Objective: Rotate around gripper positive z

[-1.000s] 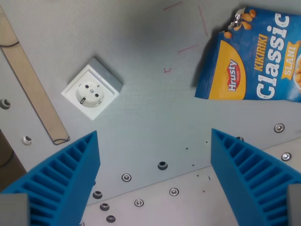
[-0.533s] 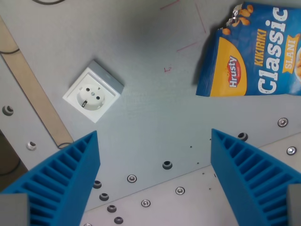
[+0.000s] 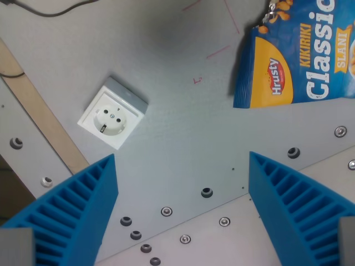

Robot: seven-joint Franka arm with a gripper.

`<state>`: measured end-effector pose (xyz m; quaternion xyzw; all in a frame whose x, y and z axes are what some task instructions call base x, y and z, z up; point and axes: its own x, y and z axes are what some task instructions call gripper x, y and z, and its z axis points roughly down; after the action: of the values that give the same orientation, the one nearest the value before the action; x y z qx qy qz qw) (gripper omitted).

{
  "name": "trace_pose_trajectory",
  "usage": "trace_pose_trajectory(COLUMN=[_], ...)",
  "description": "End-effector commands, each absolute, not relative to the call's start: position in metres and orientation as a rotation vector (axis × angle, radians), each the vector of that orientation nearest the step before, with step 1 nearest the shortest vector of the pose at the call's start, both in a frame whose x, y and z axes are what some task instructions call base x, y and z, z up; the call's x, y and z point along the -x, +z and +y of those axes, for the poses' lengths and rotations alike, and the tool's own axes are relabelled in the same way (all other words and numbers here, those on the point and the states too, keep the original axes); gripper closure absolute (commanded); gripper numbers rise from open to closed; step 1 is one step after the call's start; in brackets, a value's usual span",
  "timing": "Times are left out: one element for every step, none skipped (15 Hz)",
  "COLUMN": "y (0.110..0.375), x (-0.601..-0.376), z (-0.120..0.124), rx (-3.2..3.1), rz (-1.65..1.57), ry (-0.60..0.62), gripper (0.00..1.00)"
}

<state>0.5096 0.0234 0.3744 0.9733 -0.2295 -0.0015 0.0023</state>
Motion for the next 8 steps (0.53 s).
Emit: trace_pose_trajectory(y=[0.3759, 0.3759, 0.3759, 0.3759, 0.3759, 0.3759, 0.3759, 0.3759], x=[-0.5094, -0.5094, -0.5094, -0.5094, -0.5094, -0.5094, -0.5094, -0.5094], z=[0.0234, 0.0234, 0.0234, 0.0234, 0.0234, 0.0234, 0.0234, 0.0234], rx=[-2.991, -2.985, -2.978, -2.972, -2.965, -2.958, -2.951, -2.944], rz=[-0.947, -0.967, -0.987, -1.006, -1.026, -1.046, -1.066, -1.085], ry=[0.0, 0.0, 0.0, 0.0, 0.0, 0.0, 0.0, 0.0], gripper=[0.0, 0.0, 0.0, 0.0, 0.0, 0.0, 0.0, 0.0])
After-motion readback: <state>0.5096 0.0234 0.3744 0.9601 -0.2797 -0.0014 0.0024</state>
